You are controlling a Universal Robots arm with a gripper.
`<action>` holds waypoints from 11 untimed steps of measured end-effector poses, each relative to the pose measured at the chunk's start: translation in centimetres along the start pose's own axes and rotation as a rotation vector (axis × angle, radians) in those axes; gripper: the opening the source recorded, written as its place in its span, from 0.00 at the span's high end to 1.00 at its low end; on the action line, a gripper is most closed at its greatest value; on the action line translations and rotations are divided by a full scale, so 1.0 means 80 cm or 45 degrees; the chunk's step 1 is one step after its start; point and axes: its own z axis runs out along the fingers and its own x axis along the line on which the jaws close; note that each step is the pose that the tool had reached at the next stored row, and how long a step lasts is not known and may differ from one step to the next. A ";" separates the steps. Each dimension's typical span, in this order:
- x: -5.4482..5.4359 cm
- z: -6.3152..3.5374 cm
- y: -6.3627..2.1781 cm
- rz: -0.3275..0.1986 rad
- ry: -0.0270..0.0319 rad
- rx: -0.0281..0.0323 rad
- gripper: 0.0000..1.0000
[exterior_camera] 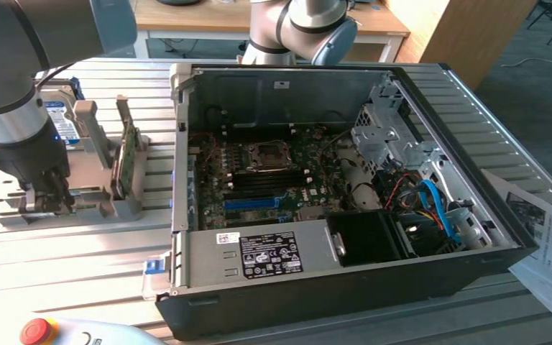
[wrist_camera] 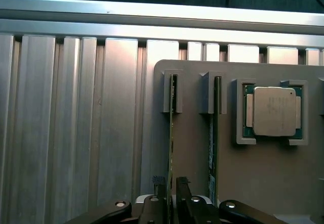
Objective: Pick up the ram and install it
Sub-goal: 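Pick up the ram and move it above insertion slot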
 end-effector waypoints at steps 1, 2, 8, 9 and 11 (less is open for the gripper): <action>0.000 0.000 0.000 0.000 0.0001 -0.0002 0.78; 0.000 0.001 0.000 0.000 0.0000 -0.0001 0.78; 0.000 0.002 0.000 0.000 -0.0001 0.0005 0.78; 0.000 0.002 0.000 -0.001 -0.0001 0.0006 0.78; 0.000 0.002 0.000 -0.002 0.0000 0.0007 0.78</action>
